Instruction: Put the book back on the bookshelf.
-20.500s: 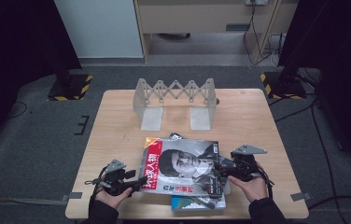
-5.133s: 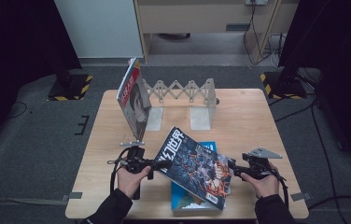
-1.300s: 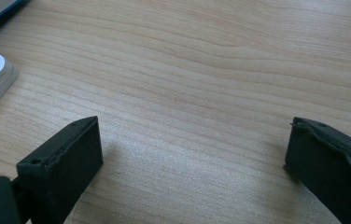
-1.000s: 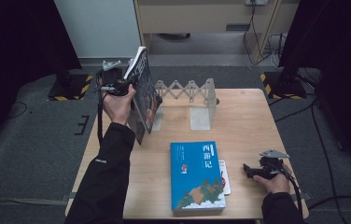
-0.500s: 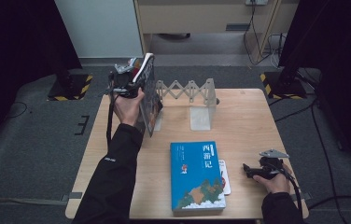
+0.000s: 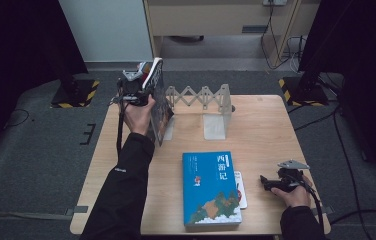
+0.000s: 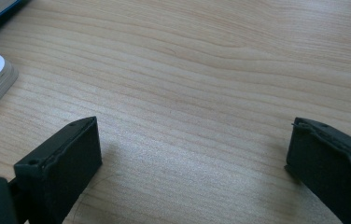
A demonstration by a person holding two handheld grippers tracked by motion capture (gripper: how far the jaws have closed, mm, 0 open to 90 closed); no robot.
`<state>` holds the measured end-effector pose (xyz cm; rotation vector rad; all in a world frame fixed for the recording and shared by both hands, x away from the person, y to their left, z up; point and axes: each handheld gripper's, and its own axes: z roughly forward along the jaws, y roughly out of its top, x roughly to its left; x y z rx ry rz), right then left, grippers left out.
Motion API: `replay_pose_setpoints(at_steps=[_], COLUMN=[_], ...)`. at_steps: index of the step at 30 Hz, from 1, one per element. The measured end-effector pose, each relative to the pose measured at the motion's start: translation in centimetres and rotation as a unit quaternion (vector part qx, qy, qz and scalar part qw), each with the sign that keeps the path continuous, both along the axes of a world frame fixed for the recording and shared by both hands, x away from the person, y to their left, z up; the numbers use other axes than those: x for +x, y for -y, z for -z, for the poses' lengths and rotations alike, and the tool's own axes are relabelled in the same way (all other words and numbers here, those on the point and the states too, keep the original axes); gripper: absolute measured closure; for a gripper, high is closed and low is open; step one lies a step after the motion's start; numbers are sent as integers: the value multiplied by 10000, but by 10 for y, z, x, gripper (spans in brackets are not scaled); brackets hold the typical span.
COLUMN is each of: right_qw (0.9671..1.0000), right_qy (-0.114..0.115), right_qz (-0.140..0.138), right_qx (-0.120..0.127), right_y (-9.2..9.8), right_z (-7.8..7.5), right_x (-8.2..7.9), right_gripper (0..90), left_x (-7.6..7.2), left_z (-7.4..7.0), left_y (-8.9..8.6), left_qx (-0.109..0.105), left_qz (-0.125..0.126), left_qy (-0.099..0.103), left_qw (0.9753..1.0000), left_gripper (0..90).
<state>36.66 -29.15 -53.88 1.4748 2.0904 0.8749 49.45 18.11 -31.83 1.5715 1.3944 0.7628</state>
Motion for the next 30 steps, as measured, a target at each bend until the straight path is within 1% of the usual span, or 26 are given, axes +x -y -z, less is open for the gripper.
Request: replay_pose_setpoints(at_steps=[2, 4, 7, 11, 14, 18, 19, 21, 22, 26, 30], right_qw=[10000, 10000, 10000, 10000, 10000, 10000, 10000, 10000, 10000, 10000, 10000], right_qy=[-5, 3, -3, 7, 6, 2, 2, 1, 2, -5, -5], right_qz=[7, 10, 5, 9, 8, 13, 13, 14, 13, 16, 15], right_qx=[6, 8, 3, 2, 2, 7, 8, 8, 7, 12, 11], right_y=[0, 0, 0, 0, 0, -1, -1, -1, -1, -1, -1], right_z=[0, 0, 0, 0, 0, 0, 0, 0, 0, 0, 0], right_x=[0, 0, 0, 0, 0, 0, 0, 0, 0, 0, 0], right_gripper=[31, 31, 30, 30, 30, 30, 30, 30, 30, 30, 30], left_x=[0, -1, -2, -2, -2, -4, -4, -7, -8, -11, -14], left_z=[2, 2, 2, 5, 9, 10, 10, 10, 10, 10, 9], left_y=[0, 2, 4, 6, 8, 8, 8, 9, 8, 3, -1], left_qx=[50, 189, 297, 373, 487, 545, 550, 636, 644, 493, 519], left_qz=[-10, -9, -24, -40, -30, -29, -18, -17, -6, 67, 67], left_qy=[2, 39, 69, 70, 37, 45, 29, -19, -71, -264, -463], left_qw=[10000, 9998, 9995, 9993, 9988, 9985, 9985, 9980, 9979, 9984, 9976], left_gripper=[818, 817, 817, 816, 816, 815, 814, 812, 812, 809, 798])
